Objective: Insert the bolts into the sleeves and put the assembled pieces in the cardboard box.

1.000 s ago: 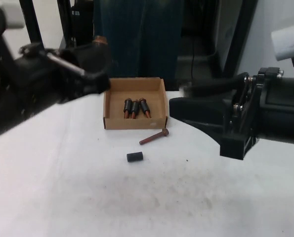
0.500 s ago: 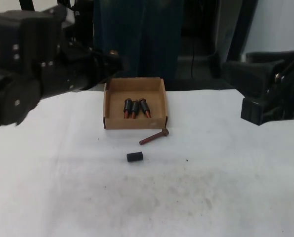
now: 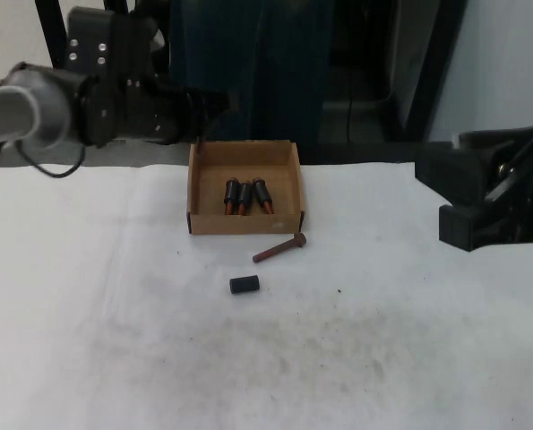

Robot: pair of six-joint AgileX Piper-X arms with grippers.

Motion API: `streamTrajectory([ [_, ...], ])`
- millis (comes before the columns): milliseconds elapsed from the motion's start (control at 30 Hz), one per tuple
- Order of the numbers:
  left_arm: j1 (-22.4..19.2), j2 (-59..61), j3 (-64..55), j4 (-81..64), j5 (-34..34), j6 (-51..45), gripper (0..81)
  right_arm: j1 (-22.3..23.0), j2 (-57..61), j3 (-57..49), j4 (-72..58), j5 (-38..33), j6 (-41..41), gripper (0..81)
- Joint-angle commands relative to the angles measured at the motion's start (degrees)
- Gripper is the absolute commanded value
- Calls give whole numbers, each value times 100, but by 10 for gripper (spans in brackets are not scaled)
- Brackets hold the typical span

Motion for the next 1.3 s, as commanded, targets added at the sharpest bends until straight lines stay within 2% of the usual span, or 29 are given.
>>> streamTrajectory([
  [0, 8, 164, -304, 86, 77, 62, 9, -5, -33, -125, -2, 290, 41, 421],
  [333, 8, 1010, -566, 179, 255, -94, 9, -5, -33, -125, -2, 429, -72, 421],
  [600, -6, 1106, -566, 86, 387, -149, 6, -5, -33, -125, -2, 429, -56, 421],
  [667, -6, 1106, -566, 87, 433, -149, 57, -5, -33, -125, -2, 429, -56, 421],
  [833, -6, 1106, -566, 282, 575, -149, 295, -5, -33, -125, -2, 429, -56, 421],
  [900, -6, 1106, -566, 337, 575, -149, 358, -5, -33, -125, -2, 403, -57, 421],
  [967, -6, 1085, -566, 344, 604, -84, 382, -5, -33, -125, 10, 386, -57, 421],
  [1267, -6, 327, -566, 580, 658, 898, 384, -5, -33, -137, 384, 336, -41, 421],
])
